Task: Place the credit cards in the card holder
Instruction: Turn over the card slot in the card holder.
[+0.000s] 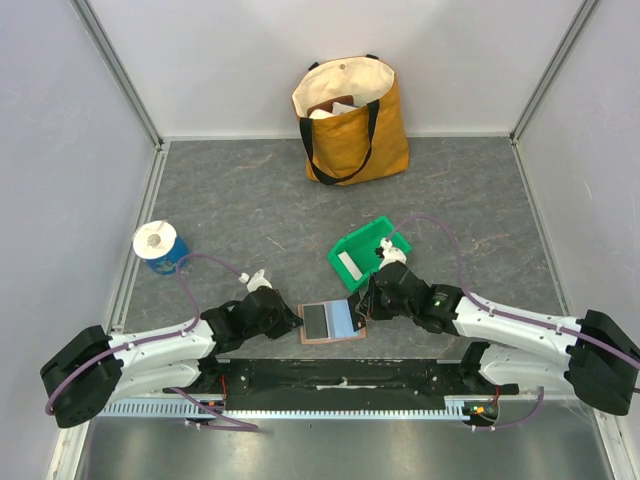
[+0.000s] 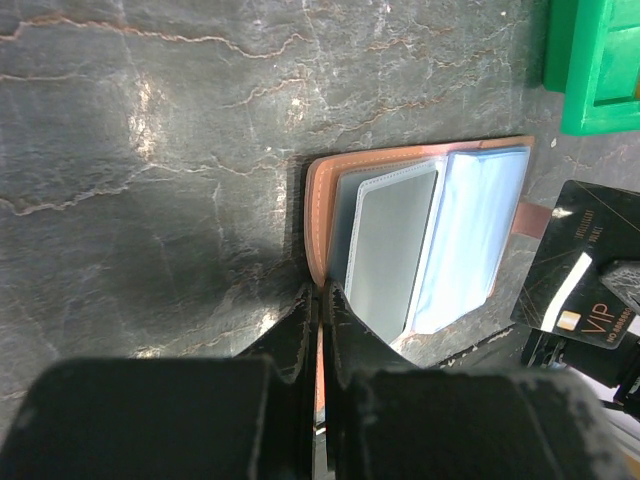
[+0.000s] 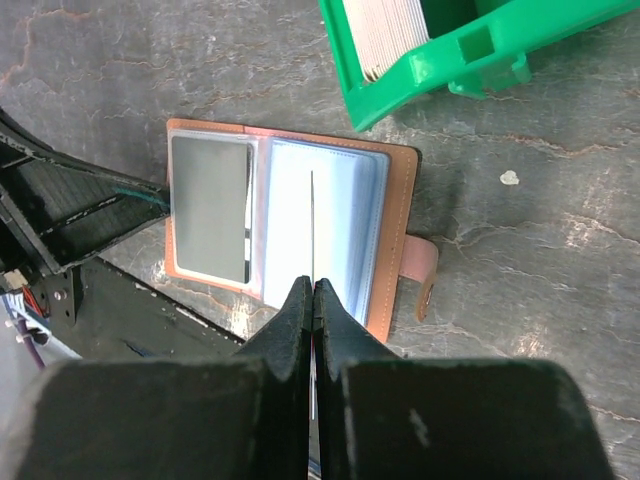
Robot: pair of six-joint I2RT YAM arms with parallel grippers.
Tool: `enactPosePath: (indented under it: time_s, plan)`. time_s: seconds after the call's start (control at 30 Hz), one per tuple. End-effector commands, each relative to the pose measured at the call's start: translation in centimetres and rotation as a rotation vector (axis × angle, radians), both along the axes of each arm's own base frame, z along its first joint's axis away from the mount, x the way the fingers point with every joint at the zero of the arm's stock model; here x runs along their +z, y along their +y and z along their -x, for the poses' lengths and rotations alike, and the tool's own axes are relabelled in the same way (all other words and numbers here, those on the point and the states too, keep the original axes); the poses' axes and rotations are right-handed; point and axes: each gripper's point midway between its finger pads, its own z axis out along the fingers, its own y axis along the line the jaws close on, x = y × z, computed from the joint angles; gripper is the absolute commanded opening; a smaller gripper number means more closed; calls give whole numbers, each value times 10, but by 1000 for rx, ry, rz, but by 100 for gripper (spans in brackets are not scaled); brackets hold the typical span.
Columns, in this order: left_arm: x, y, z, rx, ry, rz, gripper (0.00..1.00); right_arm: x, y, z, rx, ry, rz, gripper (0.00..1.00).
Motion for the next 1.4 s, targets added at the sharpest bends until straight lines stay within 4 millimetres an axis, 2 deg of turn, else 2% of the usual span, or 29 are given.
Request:
enactPosePath:
  time_s: [0.0, 0.4, 0.7, 1.07, 1.23, 1.37]
  plan:
    - [-15, 13, 7, -29, 22, -81, 2, -4, -1, -11, -66, -37, 8, 0]
    - [-16, 15, 8, -27, 23, -86, 2, -20, -13, -6, -68, -29, 65, 0]
    - [-16, 13, 8, -31, 25, -82, 2, -31, -8, -2, -56, -8, 69, 0]
    - [-17, 13, 8, -33, 26, -83, 2, -14, 9, -2, -33, -24, -5, 0]
    - [-18, 13, 9, -34, 33, -82, 2, -6, 11, -3, -30, -36, -4, 0]
    - [-18, 12, 9, -34, 31, -80, 2, -3, 4, -4, -45, -47, 43, 0]
